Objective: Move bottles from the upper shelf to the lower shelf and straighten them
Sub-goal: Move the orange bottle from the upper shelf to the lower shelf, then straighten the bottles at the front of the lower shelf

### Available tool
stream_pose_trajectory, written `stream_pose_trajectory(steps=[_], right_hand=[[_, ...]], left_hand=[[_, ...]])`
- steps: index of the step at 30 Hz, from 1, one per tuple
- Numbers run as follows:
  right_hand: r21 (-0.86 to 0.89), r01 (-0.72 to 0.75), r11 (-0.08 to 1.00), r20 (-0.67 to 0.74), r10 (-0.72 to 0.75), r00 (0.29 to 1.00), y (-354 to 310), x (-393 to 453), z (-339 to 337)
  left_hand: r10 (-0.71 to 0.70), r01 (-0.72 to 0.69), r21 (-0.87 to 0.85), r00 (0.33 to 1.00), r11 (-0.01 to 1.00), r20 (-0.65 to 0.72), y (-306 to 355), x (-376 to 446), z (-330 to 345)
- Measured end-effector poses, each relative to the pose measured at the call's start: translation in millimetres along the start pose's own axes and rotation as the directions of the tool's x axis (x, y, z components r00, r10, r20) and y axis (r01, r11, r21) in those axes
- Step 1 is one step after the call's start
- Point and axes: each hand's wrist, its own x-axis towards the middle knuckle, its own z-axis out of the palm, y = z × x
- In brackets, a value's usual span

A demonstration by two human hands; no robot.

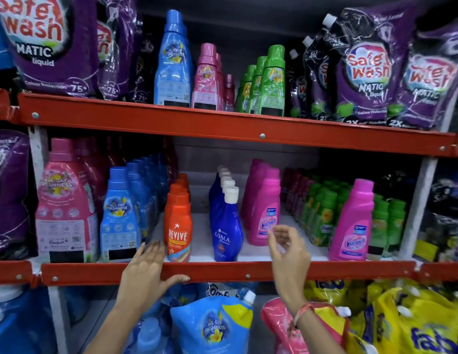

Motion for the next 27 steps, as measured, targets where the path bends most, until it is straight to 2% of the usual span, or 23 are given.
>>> stream_pose_trajectory(steps=[5, 10, 18, 23, 27], right_hand=[[-0.15, -0.116, 0.982, -0.246, 0.077, 0.966, 45, 29, -36], [-0.25, -0.235, 0.939, -0.335, 0.144, 0.931, 67, 62, -56], [-0.231, -0.369, 0.9, -0.308, 0.292, 0.905, 87, 95, -78], [-0.245, -0.346, 0.906, -0.297, 0.269, 0.916, 89, 95, -78], [-0.223, -0.259, 0.94, -0.203, 0.215, 0.955, 76, 87, -66]], left_hand=[[-0.008, 0.008, -0.009, 1.0, 1.0, -0.025, -1, 0, 3], [-0.018, 0.018, -0.01, 0.999, 1.0, -0.038, 0, -1, 2], [-0.019, 0.019, 0.014, 0.999, 1.0, -0.033, 0, 0, 4], [-0.019, 0.02, 0.013, 0.999, 1.0, -0.049, 0, 1, 4], [-0.016, 0.016, 0.006, 0.999, 1.0, -0.043, 0, 0, 4]])
